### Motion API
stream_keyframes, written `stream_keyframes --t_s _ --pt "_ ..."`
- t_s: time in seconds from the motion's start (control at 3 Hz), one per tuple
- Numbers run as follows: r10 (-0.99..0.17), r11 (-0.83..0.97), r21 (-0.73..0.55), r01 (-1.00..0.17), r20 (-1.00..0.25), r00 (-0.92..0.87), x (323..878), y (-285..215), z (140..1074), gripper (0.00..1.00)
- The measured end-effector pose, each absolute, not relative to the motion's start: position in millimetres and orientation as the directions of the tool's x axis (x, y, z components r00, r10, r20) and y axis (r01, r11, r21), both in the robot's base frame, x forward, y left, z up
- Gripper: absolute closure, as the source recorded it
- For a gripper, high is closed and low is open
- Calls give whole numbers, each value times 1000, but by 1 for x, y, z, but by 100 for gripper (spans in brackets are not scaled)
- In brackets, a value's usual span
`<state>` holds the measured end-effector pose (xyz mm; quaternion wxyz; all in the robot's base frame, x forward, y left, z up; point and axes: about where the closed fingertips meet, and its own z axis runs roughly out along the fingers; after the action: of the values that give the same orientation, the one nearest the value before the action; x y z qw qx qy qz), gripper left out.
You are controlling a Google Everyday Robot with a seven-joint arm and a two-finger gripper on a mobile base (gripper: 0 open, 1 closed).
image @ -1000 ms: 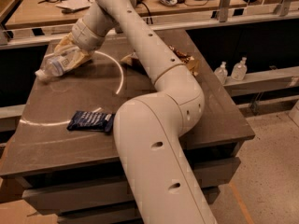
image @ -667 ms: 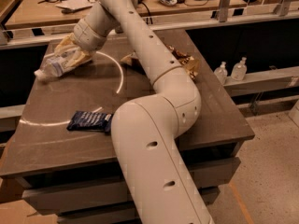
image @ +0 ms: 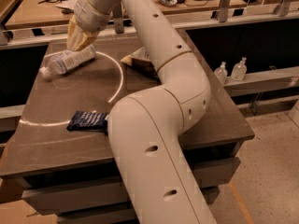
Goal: Move blue plastic bottle near rxbar blueberry
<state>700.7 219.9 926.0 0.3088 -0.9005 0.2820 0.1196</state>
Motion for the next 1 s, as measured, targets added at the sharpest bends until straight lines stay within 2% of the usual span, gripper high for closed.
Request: stream_keyframes --t_s 0.33,0.67,1.0 --pt "-486 -641 -473 -604 -359 797 693 202 950 100" --pt "-558 -621 -463 -633 -306 771 691 190 971 84" --pt "-659 -589 -452 -670 -211 722 694 182 983 61"
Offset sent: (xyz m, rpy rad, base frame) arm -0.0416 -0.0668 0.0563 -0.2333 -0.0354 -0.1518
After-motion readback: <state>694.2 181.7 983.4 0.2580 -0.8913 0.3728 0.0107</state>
